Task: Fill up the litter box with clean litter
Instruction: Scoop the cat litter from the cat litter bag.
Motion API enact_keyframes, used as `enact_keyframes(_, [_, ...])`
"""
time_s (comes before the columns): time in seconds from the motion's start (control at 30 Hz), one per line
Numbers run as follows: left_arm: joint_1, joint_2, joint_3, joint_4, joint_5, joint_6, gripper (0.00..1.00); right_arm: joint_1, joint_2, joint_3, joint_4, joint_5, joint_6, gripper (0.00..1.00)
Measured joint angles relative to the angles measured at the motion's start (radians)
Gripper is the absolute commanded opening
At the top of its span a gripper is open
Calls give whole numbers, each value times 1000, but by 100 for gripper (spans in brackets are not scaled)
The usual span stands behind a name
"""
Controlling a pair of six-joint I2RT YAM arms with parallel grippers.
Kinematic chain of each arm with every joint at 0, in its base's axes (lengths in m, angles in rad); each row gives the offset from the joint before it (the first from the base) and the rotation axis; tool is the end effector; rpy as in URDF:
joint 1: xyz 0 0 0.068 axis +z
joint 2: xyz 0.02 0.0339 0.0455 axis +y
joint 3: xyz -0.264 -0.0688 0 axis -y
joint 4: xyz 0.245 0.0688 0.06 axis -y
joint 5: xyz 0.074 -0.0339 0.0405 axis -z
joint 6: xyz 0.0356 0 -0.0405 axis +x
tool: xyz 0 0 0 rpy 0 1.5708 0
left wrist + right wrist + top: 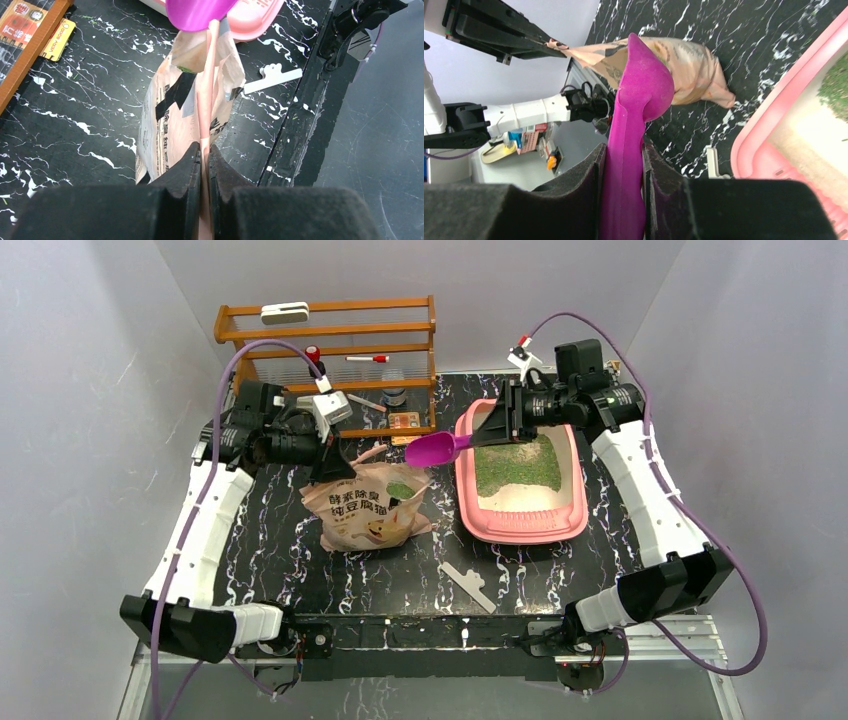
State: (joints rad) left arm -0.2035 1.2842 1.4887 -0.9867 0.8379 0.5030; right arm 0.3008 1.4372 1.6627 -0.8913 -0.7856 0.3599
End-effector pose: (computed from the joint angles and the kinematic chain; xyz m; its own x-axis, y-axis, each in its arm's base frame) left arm 0.2321 -0.0749 0.4063 -0.2907 0.3893 -0.8740 0.9036 0.4120 -0.1170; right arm 0.2678 0.1094 0.4272 -0.8130 0.0085 -0.5822 -0.4855 0.5422 0.6858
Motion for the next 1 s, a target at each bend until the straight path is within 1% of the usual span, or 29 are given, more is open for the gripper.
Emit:
enact_keyframes(0.1, [-2, -35, -34, 15, 5, -10, 0, 37, -1, 4, -39, 12, -1, 0])
enact_keyframes(0.27, [-2, -48, -56, 44, 10, -26, 0, 166, 0, 28, -112, 67, -6, 0])
enact_keyframes(0.33, [-2, -48, -60, 48, 14, -30, 0, 197, 0, 30, -117, 92, -6, 0])
enact_keyframes(0.47, [-2, -53, -71, 60, 26, -33, 0, 204, 20, 62, -138, 159, -11, 0])
enact_keyframes(0.6, [-2, -58, -74, 61, 31, -35, 0, 204, 86, 169, -162, 208, -24, 0])
enact_keyframes(0.77, [-2, -59, -74, 58, 32, -34, 0, 205, 163, 264, -187, 207, -56, 0])
enact_keyframes(1.0, [-2, -59, -74, 53, 36, -31, 0, 239, 238, 270, -276, 203, -115, 0])
